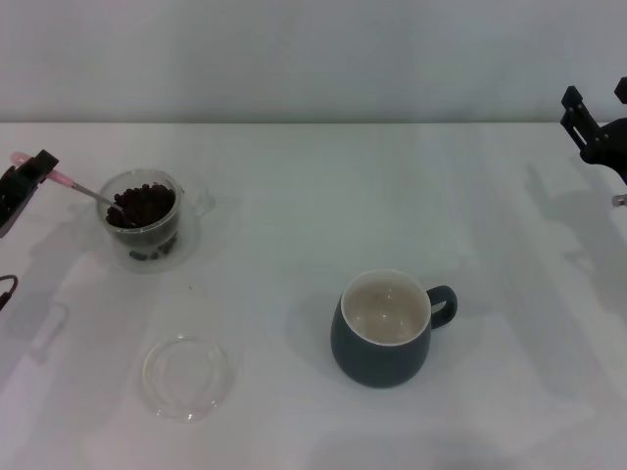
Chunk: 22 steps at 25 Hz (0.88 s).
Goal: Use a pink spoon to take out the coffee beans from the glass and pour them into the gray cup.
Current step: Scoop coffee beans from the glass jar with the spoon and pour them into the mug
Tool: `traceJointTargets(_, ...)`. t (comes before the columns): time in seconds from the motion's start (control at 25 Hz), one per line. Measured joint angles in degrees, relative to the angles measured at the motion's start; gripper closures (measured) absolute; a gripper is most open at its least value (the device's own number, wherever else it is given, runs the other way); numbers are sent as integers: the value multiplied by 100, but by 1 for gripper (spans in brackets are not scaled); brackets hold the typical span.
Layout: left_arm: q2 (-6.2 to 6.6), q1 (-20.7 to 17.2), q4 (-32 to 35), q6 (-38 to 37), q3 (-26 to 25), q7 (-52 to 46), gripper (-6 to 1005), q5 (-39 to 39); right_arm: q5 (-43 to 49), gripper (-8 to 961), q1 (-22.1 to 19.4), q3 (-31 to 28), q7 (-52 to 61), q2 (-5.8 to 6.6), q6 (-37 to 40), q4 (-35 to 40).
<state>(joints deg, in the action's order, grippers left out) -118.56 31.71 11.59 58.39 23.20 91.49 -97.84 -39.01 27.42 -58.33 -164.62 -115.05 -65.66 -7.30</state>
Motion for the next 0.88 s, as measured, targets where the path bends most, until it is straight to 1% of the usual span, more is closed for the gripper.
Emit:
traceJointTargets(0.12, 1, -65, 12, 152, 0, -101, 870, -53, 4, 235, 0, 8, 15, -6, -59, 0)
traceJointTargets(0.36, 13, -229, 83, 261, 1, -997, 869, -116, 17, 235, -19, 119, 59, -9, -106, -19)
traceJointTargets(0.6, 11, -373, 84, 274, 1, -1037, 869, -263, 17, 235, -46, 144, 62, -8, -225, -25)
traceJointTargets(0.88, -2, -402, 29, 547, 1, -1092, 869, -357, 17, 235, -53, 160, 62, -3, -234, -26)
